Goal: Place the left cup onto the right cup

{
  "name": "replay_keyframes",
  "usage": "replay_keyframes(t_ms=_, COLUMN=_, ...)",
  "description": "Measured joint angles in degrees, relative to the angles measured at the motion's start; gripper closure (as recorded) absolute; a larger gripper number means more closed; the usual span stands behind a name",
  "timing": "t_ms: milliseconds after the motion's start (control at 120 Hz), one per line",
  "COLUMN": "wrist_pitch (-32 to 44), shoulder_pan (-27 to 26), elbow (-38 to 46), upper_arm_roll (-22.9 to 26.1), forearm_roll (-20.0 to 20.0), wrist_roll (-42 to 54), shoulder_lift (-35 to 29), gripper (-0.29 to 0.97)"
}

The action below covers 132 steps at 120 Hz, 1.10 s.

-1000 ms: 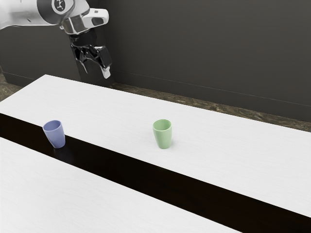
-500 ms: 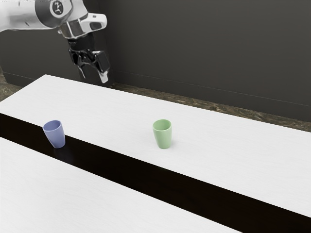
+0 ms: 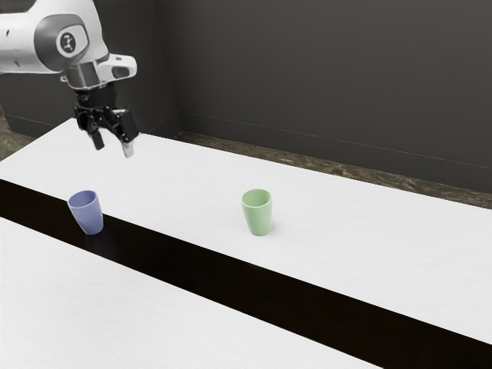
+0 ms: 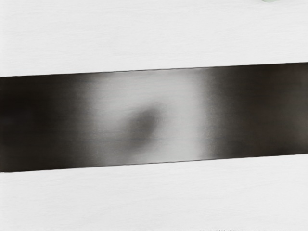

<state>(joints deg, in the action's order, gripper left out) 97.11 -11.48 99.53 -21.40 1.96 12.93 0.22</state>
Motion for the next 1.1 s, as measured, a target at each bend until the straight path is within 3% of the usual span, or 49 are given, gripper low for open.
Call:
replay_keyframes(t_ms=267, wrist_pitch=4.2, shoulder_pan=4.0, elbow=3.1, upper_arm_roll=-0.4, forearm_roll=-1.2, wrist_roll=0.9, shoulder_lift=1.2, gripper=0.0)
replay_keyframes(t_ms=800, wrist_pitch=11.7, shoulder_pan=12.5, elbow=2.5, upper_arm_roll=-0.4, forearm_roll=-0.8, wrist_roll=9.4, shoulder_lift=10.2, gripper=0.0)
replay_keyframes(t_ms=1100, wrist_pitch=15.5, shoulder_pan=13.6, elbow=1.3, upper_arm_roll=-0.4, forearm_roll=0.4, wrist_roll=12.1, shoulder_lift=14.6, gripper=0.23)
